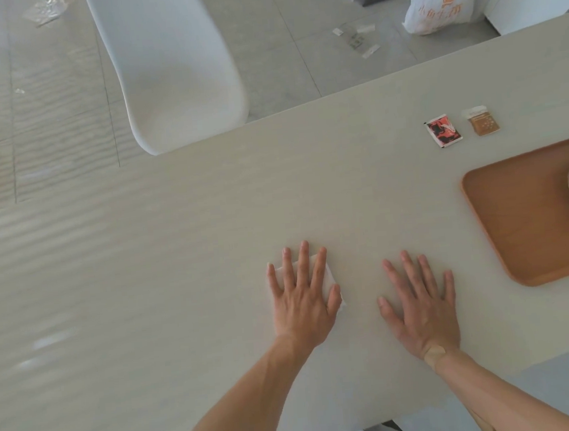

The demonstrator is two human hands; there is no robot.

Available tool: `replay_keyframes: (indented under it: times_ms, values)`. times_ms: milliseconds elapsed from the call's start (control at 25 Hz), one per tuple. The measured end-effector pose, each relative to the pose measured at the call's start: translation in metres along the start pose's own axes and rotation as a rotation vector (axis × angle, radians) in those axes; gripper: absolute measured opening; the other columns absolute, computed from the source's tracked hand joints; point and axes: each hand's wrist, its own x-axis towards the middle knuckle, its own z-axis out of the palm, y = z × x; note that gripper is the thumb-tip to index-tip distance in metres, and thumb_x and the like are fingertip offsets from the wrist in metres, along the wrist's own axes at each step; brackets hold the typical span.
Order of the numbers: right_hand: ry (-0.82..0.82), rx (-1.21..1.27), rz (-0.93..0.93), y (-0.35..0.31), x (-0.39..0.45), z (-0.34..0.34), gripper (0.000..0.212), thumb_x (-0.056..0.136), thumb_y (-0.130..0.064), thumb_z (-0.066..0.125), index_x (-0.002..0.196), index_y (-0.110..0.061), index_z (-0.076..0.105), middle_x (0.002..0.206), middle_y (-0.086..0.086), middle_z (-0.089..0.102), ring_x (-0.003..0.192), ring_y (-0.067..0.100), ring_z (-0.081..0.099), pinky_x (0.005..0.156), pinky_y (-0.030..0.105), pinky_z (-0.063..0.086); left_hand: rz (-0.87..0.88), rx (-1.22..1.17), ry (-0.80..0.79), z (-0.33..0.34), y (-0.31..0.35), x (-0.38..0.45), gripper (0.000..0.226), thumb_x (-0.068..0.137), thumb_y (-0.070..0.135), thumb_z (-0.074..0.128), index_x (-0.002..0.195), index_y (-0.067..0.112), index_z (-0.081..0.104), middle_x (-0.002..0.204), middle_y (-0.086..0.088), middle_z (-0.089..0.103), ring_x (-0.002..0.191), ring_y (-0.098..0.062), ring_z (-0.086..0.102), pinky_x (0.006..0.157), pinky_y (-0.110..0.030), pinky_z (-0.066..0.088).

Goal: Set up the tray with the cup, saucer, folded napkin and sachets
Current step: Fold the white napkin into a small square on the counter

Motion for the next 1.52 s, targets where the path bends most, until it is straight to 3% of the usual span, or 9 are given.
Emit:
replay_keyframes:
  times_ms: [120,240,360,480,600,720,920,1320,1520]
  values:
    - [0.019,0.051,0.033,-0.007,0.001,-0.012,0.07,0.084,-0.06,0.032,0.147,-0.031,0.037,0.158,0.003,0.03,0.146,0.029,0.026,0.116,0.061,0.014,0.02,-0.063,0.044,-0.01,-0.007,-0.006,0.065,0.097,0.057,0.017,0.155,0.032,0.002,0.165,0.003,0.005,0.151,-0.025,-0.004,0.119,-0.054,-0.004]
    - [0.197,0.232,0.088,-0.039,0.015,-0.031,0.063,0.086,-0.046,0.035,0.141,-0.017,0.047,0.146,0.013,0.047,0.133,0.034,0.045,0.108,0.062,0.031,0.022,-0.125,0.086,-0.015,-0.019,-0.018,0.063,0.1,0.049,0.017,0.156,0.024,0.006,0.165,0.003,0.004,0.152,-0.021,-0.001,0.121,-0.048,-0.003]
    - [0.285,0.25,-0.269,-0.102,0.027,-0.042,0.05,0.095,-0.03,0.037,0.142,-0.018,0.045,0.15,0.005,0.045,0.139,0.028,0.039,0.112,0.056,0.03,-0.012,-0.127,0.071,-0.011,-0.032,-0.028,0.061,0.101,0.04,0.014,0.156,0.016,0.002,0.163,0.001,-0.004,0.151,-0.021,-0.005,0.123,-0.046,0.0]
    - [0.096,0.054,-0.528,-0.132,0.043,-0.036,0.051,0.099,-0.032,0.03,0.148,-0.02,0.036,0.157,-0.002,0.034,0.147,0.024,0.024,0.117,0.055,0.022,0.008,-0.094,0.041,-0.006,-0.043,-0.029,0.06,0.101,0.036,0.013,0.156,0.016,0.0,0.163,0.002,-0.007,0.15,-0.022,-0.011,0.122,-0.05,0.005]
    - [-0.075,-0.017,-0.466,-0.119,0.05,-0.018,0.059,0.099,-0.042,0.016,0.154,-0.02,0.02,0.163,-0.004,0.014,0.151,0.02,0.004,0.121,0.054,0.009,0.048,-0.05,0.053,-0.004,-0.051,-0.027,0.06,0.102,0.039,0.018,0.156,0.016,0.007,0.163,0.001,-0.001,0.151,-0.023,-0.001,0.121,-0.051,0.004]
    - [-0.089,-0.03,-0.482,-0.11,0.052,-0.007,0.059,0.1,-0.042,0.02,0.155,-0.021,0.012,0.164,-0.007,0.002,0.151,0.021,-0.003,0.119,0.054,0.004,0.076,-0.044,0.053,0.0,-0.054,-0.025,0.06,0.103,0.042,0.018,0.156,0.015,0.011,0.164,-0.001,0.004,0.151,-0.022,0.002,0.118,-0.048,0.007]
    - [-0.016,0.0,-0.472,-0.112,0.053,0.002,0.06,0.095,-0.035,0.036,0.152,-0.018,0.027,0.161,-0.004,0.022,0.149,0.026,0.017,0.115,0.057,0.014,0.07,-0.043,0.042,0.006,-0.054,-0.023,0.061,0.102,0.043,0.016,0.156,0.013,0.013,0.165,-0.003,0.008,0.151,-0.022,0.004,0.117,-0.049,0.012]
    - [-0.044,-0.017,-0.524,-0.103,0.054,-0.002,0.063,0.097,-0.043,0.034,0.154,-0.018,0.02,0.163,-0.003,0.015,0.15,0.025,0.012,0.116,0.055,0.015,0.092,-0.044,0.051,0.002,-0.062,-0.023,0.066,0.1,0.048,0.029,0.153,0.009,0.023,0.163,-0.009,0.014,0.151,-0.021,0.011,0.12,-0.05,0.011]
    - [-0.04,-0.008,-0.52,-0.104,0.055,0.004,0.066,0.095,-0.043,0.035,0.154,-0.019,0.019,0.162,-0.002,0.02,0.15,0.025,0.014,0.117,0.057,0.016,0.067,-0.032,0.02,0.006,-0.06,-0.021,0.069,0.099,0.05,0.024,0.154,0.008,0.021,0.164,-0.009,0.011,0.151,-0.022,0.007,0.119,-0.052,0.009]
